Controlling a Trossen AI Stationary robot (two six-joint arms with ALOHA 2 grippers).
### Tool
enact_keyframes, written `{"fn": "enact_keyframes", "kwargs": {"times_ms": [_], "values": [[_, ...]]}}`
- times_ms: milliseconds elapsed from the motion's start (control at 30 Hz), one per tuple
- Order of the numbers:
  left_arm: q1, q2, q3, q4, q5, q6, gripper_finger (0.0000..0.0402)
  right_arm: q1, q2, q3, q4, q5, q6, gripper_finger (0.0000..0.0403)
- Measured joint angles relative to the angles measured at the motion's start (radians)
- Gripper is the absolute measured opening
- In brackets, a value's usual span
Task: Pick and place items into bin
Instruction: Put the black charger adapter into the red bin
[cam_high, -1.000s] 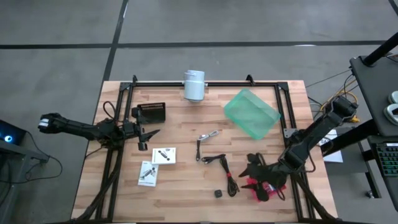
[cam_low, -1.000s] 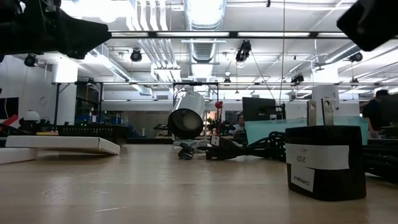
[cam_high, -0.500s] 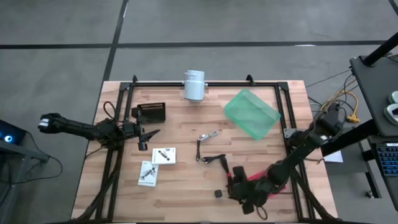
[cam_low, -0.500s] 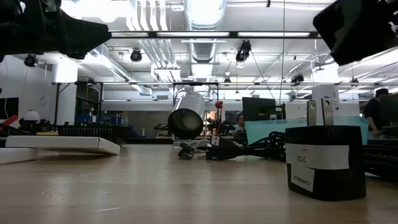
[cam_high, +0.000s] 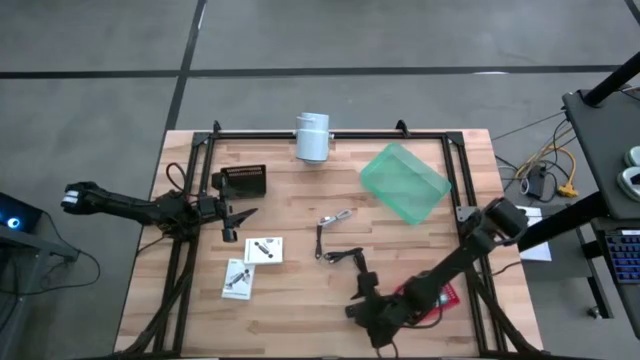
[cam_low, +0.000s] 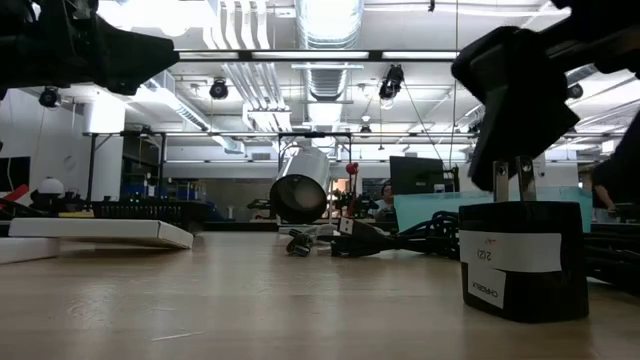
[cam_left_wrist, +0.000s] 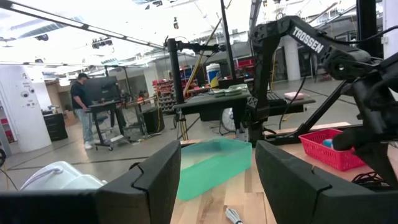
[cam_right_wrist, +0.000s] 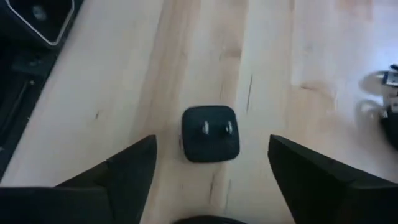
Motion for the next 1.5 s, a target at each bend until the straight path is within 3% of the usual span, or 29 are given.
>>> {"fn": "enact_keyframes", "kwargs": {"times_ms": [267,600,1500], "values": [[0.0,-0.001,0.0,-0.001,0.0,0.0,0.0192,-0.016,0.041,0.039,-0.024,-0.043,-0.018,0.0314],[0.0,0.0,0.0,0.0,0.0,0.0,0.0192,-0.043,0.049,0.032,-0.035,-0.043,-0.014,0.0292],[0.0,0.0,0.0,0.0,0.0,0.001,0.0192,-0.043,0.049,0.03,-0.029,-0.081,-0.026,0.0137]]}}
